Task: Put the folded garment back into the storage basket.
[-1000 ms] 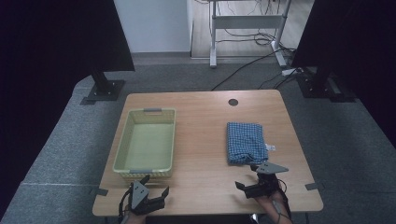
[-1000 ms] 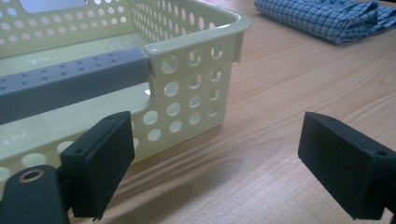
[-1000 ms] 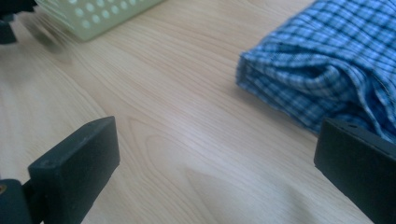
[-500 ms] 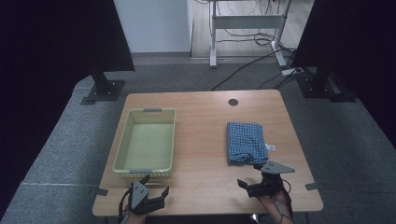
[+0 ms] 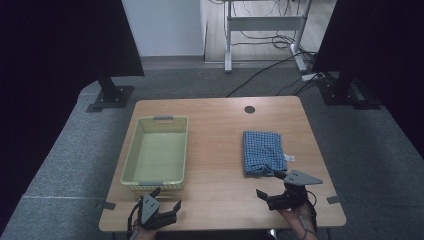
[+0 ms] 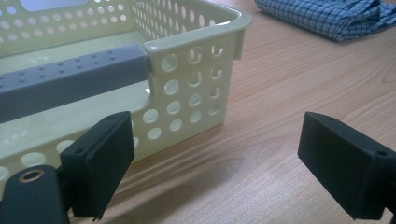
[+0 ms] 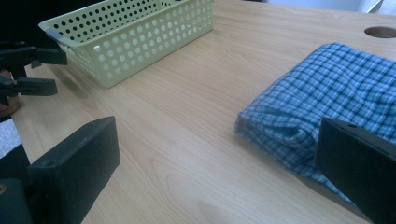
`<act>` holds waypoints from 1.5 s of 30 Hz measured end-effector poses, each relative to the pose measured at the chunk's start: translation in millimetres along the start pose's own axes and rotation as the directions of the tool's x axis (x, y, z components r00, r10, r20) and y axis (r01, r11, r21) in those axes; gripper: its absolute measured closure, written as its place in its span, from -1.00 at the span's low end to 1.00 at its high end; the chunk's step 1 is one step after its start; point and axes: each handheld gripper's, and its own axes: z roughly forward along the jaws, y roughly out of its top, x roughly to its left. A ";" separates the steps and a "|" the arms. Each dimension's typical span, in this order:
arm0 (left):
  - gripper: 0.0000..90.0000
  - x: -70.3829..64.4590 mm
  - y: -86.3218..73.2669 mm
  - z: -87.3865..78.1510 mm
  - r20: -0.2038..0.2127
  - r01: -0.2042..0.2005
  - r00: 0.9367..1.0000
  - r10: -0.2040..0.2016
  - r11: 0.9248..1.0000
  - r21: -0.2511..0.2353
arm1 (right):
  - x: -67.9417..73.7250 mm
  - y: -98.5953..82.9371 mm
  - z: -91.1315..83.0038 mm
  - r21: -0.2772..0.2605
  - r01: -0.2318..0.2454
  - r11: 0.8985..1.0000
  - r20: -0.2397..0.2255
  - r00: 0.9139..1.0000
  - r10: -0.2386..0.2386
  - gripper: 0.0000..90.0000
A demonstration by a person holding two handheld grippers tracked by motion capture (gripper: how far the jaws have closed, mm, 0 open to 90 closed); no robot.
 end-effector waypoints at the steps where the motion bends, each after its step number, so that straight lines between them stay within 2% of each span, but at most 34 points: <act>1: -0.76 0.0 0.0 0.0 0.000 0.000 1.000 0.000 1.000 0.000 | 0.0 0.0 0.0 0.000 0.000 1.000 0.000 1.000 0.000 -1.00; 4: -0.76 0.0 -0.1 -0.1 0.001 0.000 1.000 0.000 1.000 0.000 | 0.0 6.9 -4.1 -0.013 0.010 1.000 0.005 1.000 -0.010 -1.00; 5: -0.76 0.1 -0.1 -0.2 0.003 0.001 1.000 -0.001 1.000 -0.002 | -0.4 11.5 -6.2 -0.022 0.008 1.000 -0.007 1.000 -0.008 -1.00; 14: -0.76 0.3 0.0 -0.1 0.003 0.002 1.000 -0.002 1.000 0.000 | -0.4 31.2 -13.2 -0.051 0.034 0.998 0.006 0.999 -0.034 -1.00; 21: -0.76 0.8 0.0 -0.3 0.005 0.007 1.000 -0.007 1.000 -0.003 | -2.9 51.9 -19.9 -0.073 0.067 0.995 0.040 0.997 -0.064 -0.99; 26: -0.76 1.0 0.0 -0.4 0.006 0.009 1.000 -0.009 1.000 -0.003 | -11.8 63.7 -23.2 -0.086 0.059 0.995 0.056 0.997 -0.054 -0.99; 29: -0.76 0.7 0.0 -0.2 0.007 0.006 1.000 -0.006 1.000 -0.001 | -19.4 70.9 -23.3 -0.093 0.052 0.994 0.088 0.995 -0.044 -0.99; 31: -0.76 0.9 0.1 -0.2 0.007 0.006 1.000 -0.006 1.000 -0.001 | -24.2 74.6 -21.9 -0.091 0.051 0.995 0.109 0.993 -0.040 -0.99; 34: -0.76 1.5 0.1 -0.4 0.010 0.010 1.000 -0.010 1.000 -0.003 | -29.8 79.1 -17.1 -0.064 0.067 0.996 0.174 0.983 -0.055 -0.99; 36: -0.76 1.4 0.1 -0.4 0.011 0.010 1.000 -0.010 1.000 -0.003 | -33.5 81.3 -13.2 -0.052 0.061 0.997 0.190 0.980 -0.050 -0.99; 40: -0.76 1.1 0.1 -0.4 0.011 0.009 1.000 -0.009 1.000 -0.002 | -45.8 83.4 -6.2 -0.048 0.021 0.999 0.220 0.975 -0.010 -0.99; 42: -0.76 1.3 0.1 -0.5 0.014 0.010 1.000 -0.010 1.000 -0.003 | -52.0 83.8 -3.6 -0.044 0.002 0.999 0.220 0.976 0.008 -0.99; 44: -0.76 1.3 0.1 -0.4 0.015 0.010 1.000 -0.010 1.000 -0.001 | -59.1 84.1 -0.8 -0.042 -0.016 0.999 0.235 0.972 0.026 -0.99; 45: -0.76 1.4 0.2 -0.5 0.018 0.009 1.000 -0.009 1.000 -0.001 | -62.9 84.3 0.7 -0.037 -0.029 0.999 0.255 0.966 0.038 -0.99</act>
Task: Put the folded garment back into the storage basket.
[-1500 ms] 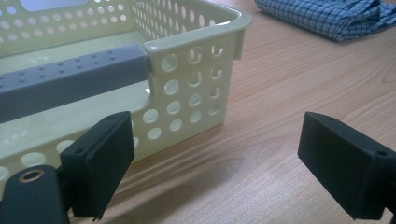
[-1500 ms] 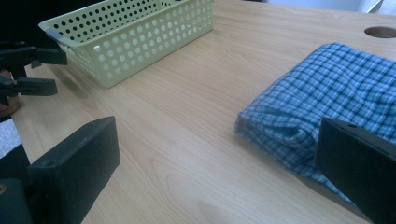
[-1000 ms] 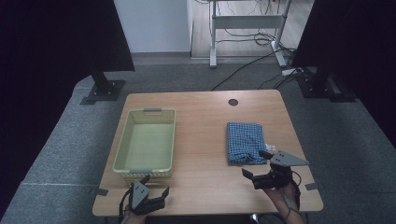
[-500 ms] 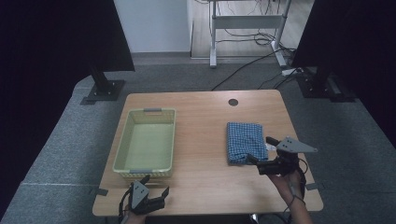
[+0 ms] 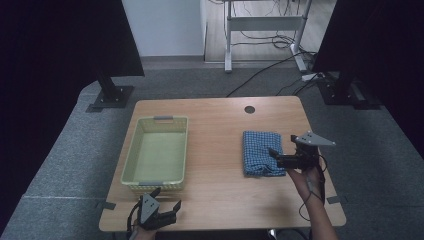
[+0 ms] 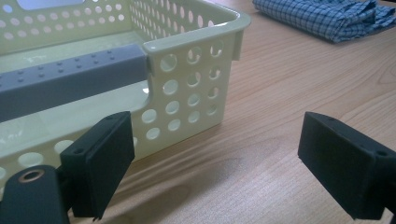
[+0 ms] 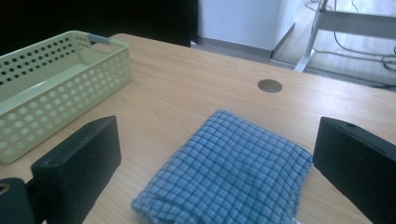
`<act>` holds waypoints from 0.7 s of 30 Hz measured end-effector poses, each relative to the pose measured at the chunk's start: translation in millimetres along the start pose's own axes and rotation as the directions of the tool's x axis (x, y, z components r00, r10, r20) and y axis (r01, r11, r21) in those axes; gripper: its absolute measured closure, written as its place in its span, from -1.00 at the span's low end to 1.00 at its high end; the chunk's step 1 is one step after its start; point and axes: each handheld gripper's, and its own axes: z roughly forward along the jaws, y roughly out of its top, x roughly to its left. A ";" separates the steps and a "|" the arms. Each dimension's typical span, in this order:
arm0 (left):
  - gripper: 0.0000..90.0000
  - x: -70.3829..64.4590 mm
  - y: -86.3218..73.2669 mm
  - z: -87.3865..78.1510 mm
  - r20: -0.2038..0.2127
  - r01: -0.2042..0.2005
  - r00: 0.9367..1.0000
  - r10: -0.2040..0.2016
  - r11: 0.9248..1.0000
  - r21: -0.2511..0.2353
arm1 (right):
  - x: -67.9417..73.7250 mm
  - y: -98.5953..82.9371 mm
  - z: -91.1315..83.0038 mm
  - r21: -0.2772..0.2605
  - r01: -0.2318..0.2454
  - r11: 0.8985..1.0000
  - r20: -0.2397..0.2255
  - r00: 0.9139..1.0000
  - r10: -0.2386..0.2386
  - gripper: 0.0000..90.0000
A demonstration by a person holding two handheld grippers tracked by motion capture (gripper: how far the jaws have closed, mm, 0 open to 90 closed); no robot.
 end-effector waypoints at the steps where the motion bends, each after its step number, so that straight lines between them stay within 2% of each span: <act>1: -0.76 0.1 0.0 0.2 0.002 0.000 1.000 0.000 1.000 0.002 | -3.1 0.1 2.5 0.008 -0.006 1.000 0.017 1.000 0.006 -0.98; 3: -0.76 0.3 0.1 0.3 0.009 0.000 1.000 0.000 1.000 0.003 | -9.3 -0.2 7.7 0.025 -0.022 0.999 0.043 0.999 0.021 -0.99; 8: -0.76 0.1 0.1 0.5 0.006 -0.002 1.000 0.002 1.000 0.006 | -26.9 -3.1 21.6 0.058 -0.086 0.995 0.068 0.994 0.082 -0.98; 15: -0.76 0.5 0.1 0.4 0.008 0.000 1.000 0.000 1.000 0.006 | -37.3 -7.2 38.3 0.118 -0.108 0.987 0.098 0.990 0.097 -0.97; 16: -0.76 0.7 0.1 0.3 0.007 0.001 1.000 -0.001 1.000 0.005 | -40.1 -9.1 44.6 0.141 -0.114 0.983 0.112 0.989 0.098 -0.96; 18: -0.76 0.7 0.1 0.4 0.007 0.001 1.000 -0.001 1.000 0.006 | -41.4 -10.3 47.4 0.150 -0.116 0.982 0.121 0.988 0.098 -0.95; 19: -0.76 0.7 0.1 0.4 0.009 0.001 1.000 -0.001 1.000 0.005 | -44.4 -13.0 53.8 0.174 -0.129 0.976 0.137 0.985 0.105 -0.95; 21: -0.76 0.7 0.1 0.5 0.008 0.000 1.000 0.000 1.000 0.006 | -45.8 -14.4 56.9 0.184 -0.133 0.974 0.141 0.984 0.108 -0.95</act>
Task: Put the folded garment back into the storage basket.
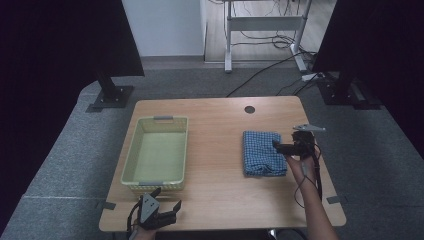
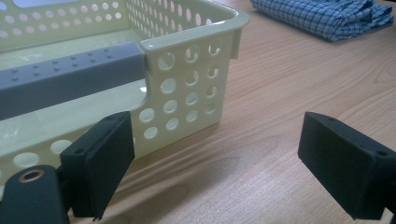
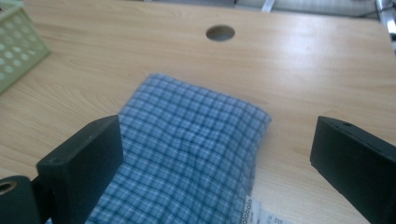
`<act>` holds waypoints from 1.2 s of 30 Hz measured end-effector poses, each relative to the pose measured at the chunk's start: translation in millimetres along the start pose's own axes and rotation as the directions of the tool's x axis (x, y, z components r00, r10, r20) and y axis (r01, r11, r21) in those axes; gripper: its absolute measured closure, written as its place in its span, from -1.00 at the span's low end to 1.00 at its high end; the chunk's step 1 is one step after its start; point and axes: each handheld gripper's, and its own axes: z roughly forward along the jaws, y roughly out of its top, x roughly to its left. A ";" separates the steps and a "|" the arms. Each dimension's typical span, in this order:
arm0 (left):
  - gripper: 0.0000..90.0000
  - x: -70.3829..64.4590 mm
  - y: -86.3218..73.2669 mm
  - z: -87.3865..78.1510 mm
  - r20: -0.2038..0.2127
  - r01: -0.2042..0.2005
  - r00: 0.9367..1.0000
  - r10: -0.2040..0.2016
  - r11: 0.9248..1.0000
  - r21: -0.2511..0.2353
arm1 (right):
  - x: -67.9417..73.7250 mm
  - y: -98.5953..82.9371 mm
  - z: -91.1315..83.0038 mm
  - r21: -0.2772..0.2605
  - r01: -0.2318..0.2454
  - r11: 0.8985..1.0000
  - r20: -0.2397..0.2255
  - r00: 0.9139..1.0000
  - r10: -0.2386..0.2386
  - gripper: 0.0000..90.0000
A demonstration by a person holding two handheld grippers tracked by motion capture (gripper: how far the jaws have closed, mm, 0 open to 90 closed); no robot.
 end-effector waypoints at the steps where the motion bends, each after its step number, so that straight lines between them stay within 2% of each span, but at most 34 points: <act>1: -0.76 0.1 0.0 0.0 0.001 0.000 1.000 0.000 1.000 0.000 | -0.8 -0.6 3.2 0.012 0.000 1.000 0.013 1.000 0.000 -0.95; 6: -0.76 0.6 0.0 -0.2 0.008 0.001 1.000 -0.001 1.000 -0.001 | -8.5 -7.0 19.2 0.056 -0.047 0.997 0.019 0.999 0.046 -0.95; 8: -0.76 0.6 0.0 -0.1 0.009 0.000 1.000 0.000 1.000 -0.001 | -9.6 -8.2 21.8 0.063 -0.050 0.997 0.015 0.999 0.049 -0.95; 11: -0.76 0.5 0.0 -0.6 0.014 0.001 1.000 -0.001 1.000 -0.008 | -10.9 -13.4 32.4 0.105 -0.066 0.992 0.009 0.998 0.065 -0.94; 20: -0.76 0.5 -0.1 -0.6 0.021 -0.003 1.000 0.003 1.000 -0.006 | -7.7 -15.1 46.9 0.157 -0.050 0.986 0.029 0.999 0.046 -0.92; 22: -0.76 0.4 -0.2 -0.8 0.024 -0.004 1.000 0.004 1.000 -0.010 | -8.3 -14.8 51.5 0.167 -0.068 0.984 0.008 0.998 0.067 -0.91; 25: -0.76 0.5 -0.2 -0.8 0.023 -0.004 1.000 0.004 1.000 -0.010 | -9.0 -15.1 54.2 0.174 -0.072 0.982 0.018 0.997 0.070 -0.91; 28: -0.76 0.7 -0.2 -1.0 0.028 -0.002 1.000 0.002 1.000 -0.011 | -10.3 -17.5 60.8 0.198 -0.075 0.977 0.032 0.997 0.070 -0.91; 36: -0.76 0.8 -0.2 -1.2 0.030 -0.001 1.000 0.001 1.000 -0.012 | -8.9 -23.3 73.1 0.250 -0.071 0.966 0.029 0.997 0.065 -0.89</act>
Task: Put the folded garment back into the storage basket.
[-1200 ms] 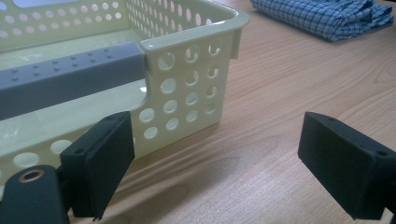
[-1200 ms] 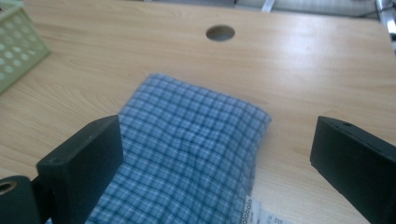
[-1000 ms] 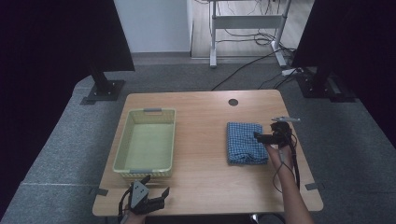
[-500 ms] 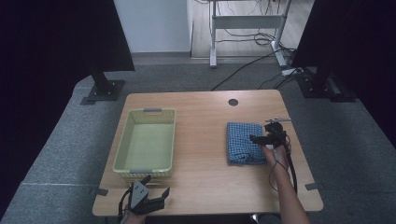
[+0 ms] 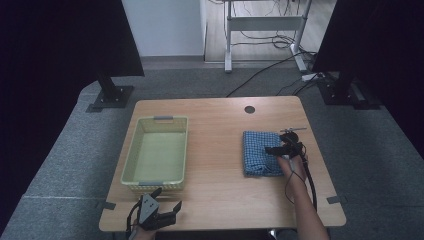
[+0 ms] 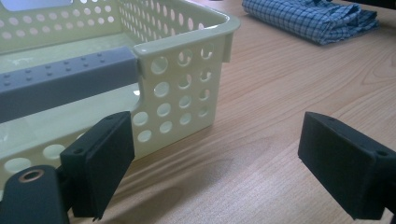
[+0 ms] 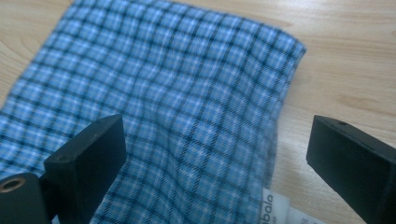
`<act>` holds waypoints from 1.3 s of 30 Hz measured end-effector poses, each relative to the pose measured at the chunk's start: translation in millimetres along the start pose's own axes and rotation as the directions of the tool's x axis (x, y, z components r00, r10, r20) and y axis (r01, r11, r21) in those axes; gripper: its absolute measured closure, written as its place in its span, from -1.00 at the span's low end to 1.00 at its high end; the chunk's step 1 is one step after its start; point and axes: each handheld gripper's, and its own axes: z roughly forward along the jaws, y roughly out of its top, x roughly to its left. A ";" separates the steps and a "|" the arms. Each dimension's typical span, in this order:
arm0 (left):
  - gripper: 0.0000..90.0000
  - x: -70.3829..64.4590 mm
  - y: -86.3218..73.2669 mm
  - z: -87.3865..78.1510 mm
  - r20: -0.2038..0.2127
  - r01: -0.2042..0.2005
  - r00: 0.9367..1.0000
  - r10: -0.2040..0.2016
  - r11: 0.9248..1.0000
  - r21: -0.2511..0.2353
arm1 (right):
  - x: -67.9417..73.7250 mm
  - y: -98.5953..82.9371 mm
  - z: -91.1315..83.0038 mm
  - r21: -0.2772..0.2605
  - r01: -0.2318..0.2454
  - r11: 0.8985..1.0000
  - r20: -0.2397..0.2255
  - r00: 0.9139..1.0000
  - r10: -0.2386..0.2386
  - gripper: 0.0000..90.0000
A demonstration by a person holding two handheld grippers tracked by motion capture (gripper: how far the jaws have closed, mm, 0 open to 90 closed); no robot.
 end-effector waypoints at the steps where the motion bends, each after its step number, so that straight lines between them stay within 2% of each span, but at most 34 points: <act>1: -0.76 -0.1 0.0 0.0 0.000 -0.001 1.000 0.001 1.000 -0.001 | 0.0 0.0 0.0 0.000 0.000 1.000 0.000 1.000 0.000 -0.89; 8: -0.76 0.2 0.0 0.1 0.000 0.001 1.000 -0.001 1.000 0.000 | 3.7 -3.9 13.0 0.046 0.016 0.999 -0.004 1.000 -0.016 -0.86; 12: -0.76 -0.1 0.0 0.4 -0.002 -0.001 1.000 0.001 1.000 0.001 | 8.8 -2.9 14.9 0.059 0.050 0.997 0.021 0.998 -0.051 -0.84; 13: -0.76 -0.2 0.0 0.5 -0.003 -0.002 1.000 0.002 1.000 0.003 | 11.0 -2.8 15.6 0.067 0.053 0.996 0.034 0.998 -0.055 -0.87; 14: -0.76 -0.2 0.1 0.4 -0.001 -0.002 1.000 0.002 1.000 0.004 | 15.8 -2.1 18.5 0.093 0.086 0.992 0.048 0.995 -0.091 -0.97; 15: -0.76 -0.2 0.1 0.4 -0.003 -0.002 1.000 0.002 1.000 0.004 | 17.7 -1.8 19.7 0.106 0.097 0.990 0.045 0.994 -0.102 -1.00; 21: -0.76 -0.3 0.1 0.4 -0.004 -0.003 1.000 0.003 1.000 0.005 | 19.8 -2.2 19.3 0.114 0.104 0.988 0.043 0.993 -0.109 -0.97; 24: -0.76 -0.4 0.1 0.4 -0.004 -0.003 1.000 0.003 1.000 0.005 | 22.5 -2.7 17.1 0.111 0.103 0.988 0.040 0.993 -0.108 -0.85; 27: -0.76 -0.7 0.2 0.8 -0.005 -0.005 1.000 0.005 1.000 0.005 | 25.9 -3.7 13.8 0.099 0.113 0.989 0.028 0.993 -0.116 -0.60; 28: -0.76 -0.7 0.2 0.8 -0.005 -0.005 1.000 0.005 1.000 0.005 | 25.9 -3.7 13.8 0.099 0.113 0.989 0.028 0.993 -0.116 -0.60; 29: -0.76 -0.8 0.2 0.8 -0.006 -0.005 1.000 0.005 1.000 0.007 | 28.2 -3.0 11.8 0.095 0.123 0.988 0.014 0.992 -0.125 -0.37; 30: -0.76 -0.7 0.2 0.8 -0.005 -0.004 1.000 0.005 1.000 0.007 | 29.4 -2.6 11.0 0.091 0.123 0.988 0.005 0.992 -0.124 -0.24; 31: -0.76 -0.8 0.2 0.6 -0.006 -0.005 1.000 0.005 1.000 0.007 | 29.4 -2.6 11.0 0.091 0.123 0.988 0.005 0.992 -0.124 -0.24; 34: -0.76 -0.8 0.2 0.6 -0.005 -0.006 1.000 0.006 1.000 0.008 | 32.0 -1.7 9.9 0.082 0.127 0.989 -0.021 0.992 -0.125 0.17; 36: -0.76 -1.0 0.1 0.7 -0.007 -0.007 1.000 0.007 1.000 0.008 | 33.1 -1.5 9.5 0.079 0.130 0.988 -0.054 0.991 -0.125 0.37; 38: -0.76 -1.2 0.2 0.8 -0.004 -0.009 1.000 0.009 1.000 0.008 | 32.8 -1.5 9.5 0.079 0.128 0.989 -0.059 0.991 -0.124 0.38; 39: -0.76 -1.1 0.2 0.7 -0.003 -0.009 1.000 0.009 1.000 0.008 | 31.5 -1.4 9.1 0.082 0.117 0.990 -0.075 0.991 -0.111 0.52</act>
